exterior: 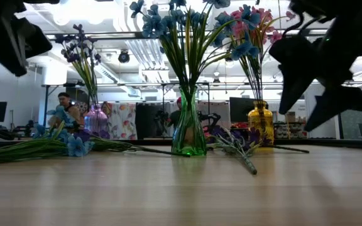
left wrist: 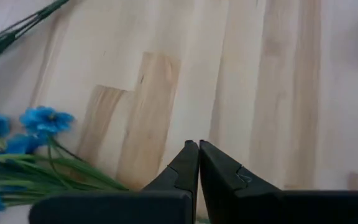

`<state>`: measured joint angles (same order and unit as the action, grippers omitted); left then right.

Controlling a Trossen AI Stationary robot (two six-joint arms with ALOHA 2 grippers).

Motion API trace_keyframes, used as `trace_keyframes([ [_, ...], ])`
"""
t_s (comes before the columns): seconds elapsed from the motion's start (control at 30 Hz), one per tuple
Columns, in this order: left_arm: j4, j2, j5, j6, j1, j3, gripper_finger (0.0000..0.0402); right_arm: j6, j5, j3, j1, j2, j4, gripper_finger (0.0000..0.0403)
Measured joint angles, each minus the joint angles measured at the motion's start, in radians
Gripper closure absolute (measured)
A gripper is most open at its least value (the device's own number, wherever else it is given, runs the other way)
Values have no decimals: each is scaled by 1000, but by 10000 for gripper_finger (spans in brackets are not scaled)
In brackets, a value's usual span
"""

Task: Sort flowers into vase by color
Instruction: Put the right violet flowers into the violet vase

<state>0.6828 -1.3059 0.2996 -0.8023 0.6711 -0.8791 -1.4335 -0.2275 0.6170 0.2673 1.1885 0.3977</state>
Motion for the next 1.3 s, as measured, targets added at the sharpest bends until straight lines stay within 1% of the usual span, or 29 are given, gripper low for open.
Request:
trace_keyframes([
  [0.1,-4,-17,19,38,0,5,402,-92,-4,0,61,24,-66,104],
  [0.17,-18,-22,41,7,-2,5,402,-100,-36,1,88,48,-110,103],
  [0.3,-88,-29,91,-53,2,5,402,-54,-108,1,118,124,-181,106],
  [0.4,-143,-34,118,-53,2,5,402,-18,-136,1,121,192,-211,105],
  [0.47,-169,-34,128,-52,1,5,402,-3,-174,1,121,232,-262,103],
  [0.53,-171,-34,140,-52,1,5,402,23,-203,1,121,266,-332,104],
  [0.6,-176,-34,149,-56,1,5,402,44,-218,23,126,303,-352,106],
  [0.73,-175,-34,163,-59,2,6,402,84,-248,130,146,379,-309,111],
  [0.93,-174,-34,166,-50,2,6,402,78,-254,306,145,473,-60,115],
  [1.03,-171,-34,166,-32,2,8,402,77,-287,376,145,508,-13,113],
  [1.17,-168,-34,166,-24,2,10,402,81,-301,439,141,552,41,110],
  [1.3,-164,-34,166,-39,2,11,402,57,-311,463,138,591,54,113],
])
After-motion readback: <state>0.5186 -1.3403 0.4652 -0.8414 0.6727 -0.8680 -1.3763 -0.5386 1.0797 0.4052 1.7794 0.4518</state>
